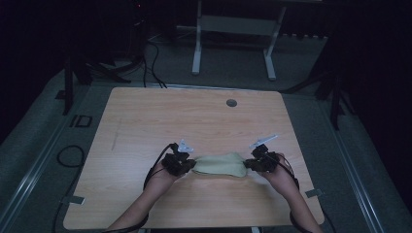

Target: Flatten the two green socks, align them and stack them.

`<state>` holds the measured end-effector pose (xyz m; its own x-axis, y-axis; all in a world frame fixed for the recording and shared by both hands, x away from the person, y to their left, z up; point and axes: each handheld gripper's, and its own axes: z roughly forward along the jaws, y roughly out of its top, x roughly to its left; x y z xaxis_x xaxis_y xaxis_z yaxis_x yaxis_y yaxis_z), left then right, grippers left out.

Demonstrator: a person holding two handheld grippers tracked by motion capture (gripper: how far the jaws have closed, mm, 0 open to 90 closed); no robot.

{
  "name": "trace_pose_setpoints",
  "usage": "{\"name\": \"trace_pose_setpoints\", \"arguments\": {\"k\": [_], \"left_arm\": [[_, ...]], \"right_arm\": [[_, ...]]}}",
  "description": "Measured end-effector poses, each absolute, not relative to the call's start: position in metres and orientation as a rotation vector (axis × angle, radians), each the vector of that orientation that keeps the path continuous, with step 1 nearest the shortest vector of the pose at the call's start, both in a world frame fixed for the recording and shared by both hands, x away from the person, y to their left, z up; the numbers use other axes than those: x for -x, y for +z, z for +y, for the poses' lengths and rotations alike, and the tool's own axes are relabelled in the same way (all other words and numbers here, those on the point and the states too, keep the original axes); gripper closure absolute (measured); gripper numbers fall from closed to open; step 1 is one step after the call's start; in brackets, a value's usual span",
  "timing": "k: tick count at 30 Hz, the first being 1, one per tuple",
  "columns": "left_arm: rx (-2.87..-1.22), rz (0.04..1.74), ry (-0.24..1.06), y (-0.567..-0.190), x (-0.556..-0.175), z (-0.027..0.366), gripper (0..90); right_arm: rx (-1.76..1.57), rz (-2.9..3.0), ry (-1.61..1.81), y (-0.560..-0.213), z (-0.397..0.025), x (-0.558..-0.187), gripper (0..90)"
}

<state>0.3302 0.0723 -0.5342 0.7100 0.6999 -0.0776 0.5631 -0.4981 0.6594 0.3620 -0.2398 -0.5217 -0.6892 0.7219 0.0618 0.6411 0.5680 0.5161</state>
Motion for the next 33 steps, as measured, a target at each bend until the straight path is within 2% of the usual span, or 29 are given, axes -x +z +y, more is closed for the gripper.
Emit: {"name": "trace_pose_setpoints", "arguments": {"k": [15, 16, 17, 20, 21, 22, 23, 25, 28, 33], "left_arm": [[-2.221, 1.017, 0.201, -0.55, -0.338, 0.079, 85.9], [-2.223, 1.008, 0.198, -0.549, -0.338, 0.078, 75.3], [-2.215, 1.014, 0.206, -0.546, -0.337, 0.079, 69.4], [-2.187, 1.018, 0.23, -0.539, -0.336, 0.081, 60.9], [-2.187, 1.018, 0.23, -0.539, -0.336, 0.081, 60.9], [-2.139, 1.0, 0.263, -0.524, -0.331, 0.08, 61.0], [-2.131, 0.977, 0.276, -0.52, -0.328, 0.078, 62.1], [-2.139, 0.934, 0.278, -0.514, -0.323, 0.069, 69.9], [-2.174, 0.888, 0.24, -0.516, -0.32, 0.052, 78.8], [-2.224, 0.907, 0.212, -0.535, -0.327, 0.035, 83.0]], "right_arm": [[-1.147, 2.666, 0.712, -0.537, -0.228, -0.368, 81.0], [-1.151, 2.665, 0.712, -0.537, -0.228, -0.368, 77.5], [-1.147, 2.663, 0.707, -0.536, -0.229, -0.368, 75.0], [-1.155, 2.643, 0.704, -0.533, -0.23, -0.368, 72.5], [-1.15, 2.633, 0.717, -0.53, -0.231, -0.367, 72.5], [-1.144, 2.621, 0.753, -0.521, -0.231, -0.364, 68.2], [-1.134, 2.613, 0.763, -0.517, -0.23, -0.362, 68.9], [-1.11, 2.609, 0.795, -0.511, -0.226, -0.357, 73.9], [-1.077, 2.64, 0.846, -0.509, -0.216, -0.348, 86.2], [-1.035, 2.69, 0.803, -0.522, -0.202, -0.341, 88.7]]}}
